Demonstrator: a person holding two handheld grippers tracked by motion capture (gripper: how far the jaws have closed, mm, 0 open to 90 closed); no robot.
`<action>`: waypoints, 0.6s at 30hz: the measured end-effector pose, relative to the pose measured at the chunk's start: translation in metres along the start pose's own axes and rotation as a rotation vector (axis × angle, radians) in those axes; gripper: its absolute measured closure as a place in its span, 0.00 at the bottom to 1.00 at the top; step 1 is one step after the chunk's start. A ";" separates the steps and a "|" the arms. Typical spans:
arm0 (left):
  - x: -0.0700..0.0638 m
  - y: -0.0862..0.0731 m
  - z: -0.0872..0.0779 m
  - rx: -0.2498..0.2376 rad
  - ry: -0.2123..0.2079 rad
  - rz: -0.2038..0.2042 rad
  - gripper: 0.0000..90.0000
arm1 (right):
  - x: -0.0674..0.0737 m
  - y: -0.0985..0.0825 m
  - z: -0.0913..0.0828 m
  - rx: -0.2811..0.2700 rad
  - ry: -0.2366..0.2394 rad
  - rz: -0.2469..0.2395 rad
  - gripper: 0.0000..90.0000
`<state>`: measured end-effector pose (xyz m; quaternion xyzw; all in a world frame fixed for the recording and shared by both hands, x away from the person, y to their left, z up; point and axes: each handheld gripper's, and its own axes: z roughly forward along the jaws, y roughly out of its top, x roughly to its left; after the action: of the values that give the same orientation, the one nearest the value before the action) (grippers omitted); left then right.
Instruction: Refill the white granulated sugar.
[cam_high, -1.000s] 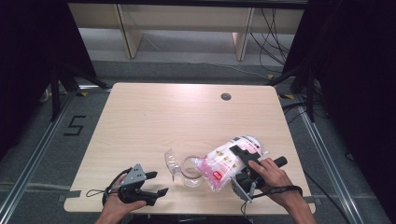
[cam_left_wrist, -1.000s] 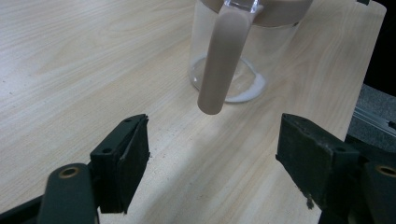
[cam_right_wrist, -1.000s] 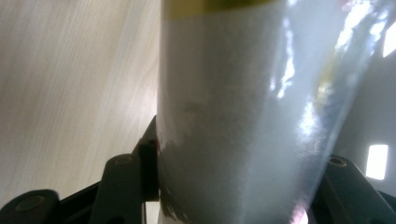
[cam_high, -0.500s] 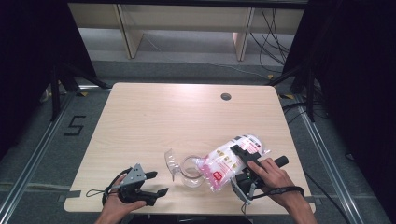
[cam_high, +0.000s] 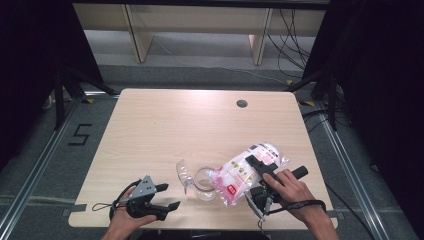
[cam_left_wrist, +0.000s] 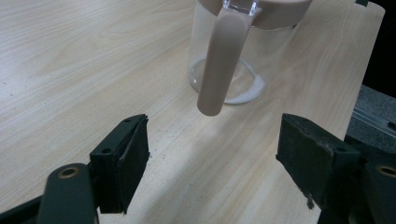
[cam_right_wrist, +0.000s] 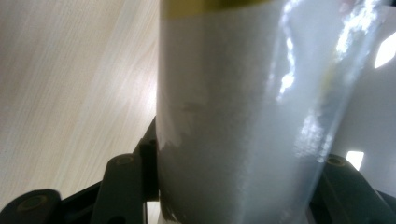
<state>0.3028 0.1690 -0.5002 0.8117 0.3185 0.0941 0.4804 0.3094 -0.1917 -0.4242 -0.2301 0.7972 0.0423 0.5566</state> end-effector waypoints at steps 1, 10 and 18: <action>0.000 0.000 0.000 -0.001 0.000 -0.001 0.27 | -0.001 -0.001 0.000 -0.011 -0.008 -0.019 0.55; 0.000 -0.001 0.002 -0.021 -0.011 -0.007 0.27 | 0.000 0.001 -0.001 0.013 0.000 -0.005 0.55; 0.000 -0.001 0.002 -0.009 -0.007 -0.004 0.27 | 0.000 0.002 -0.001 0.017 -0.012 -0.028 0.55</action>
<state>0.3031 0.1677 -0.5015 0.8093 0.3179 0.0919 0.4853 0.3077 -0.1907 -0.4238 -0.2361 0.7909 0.0290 0.5639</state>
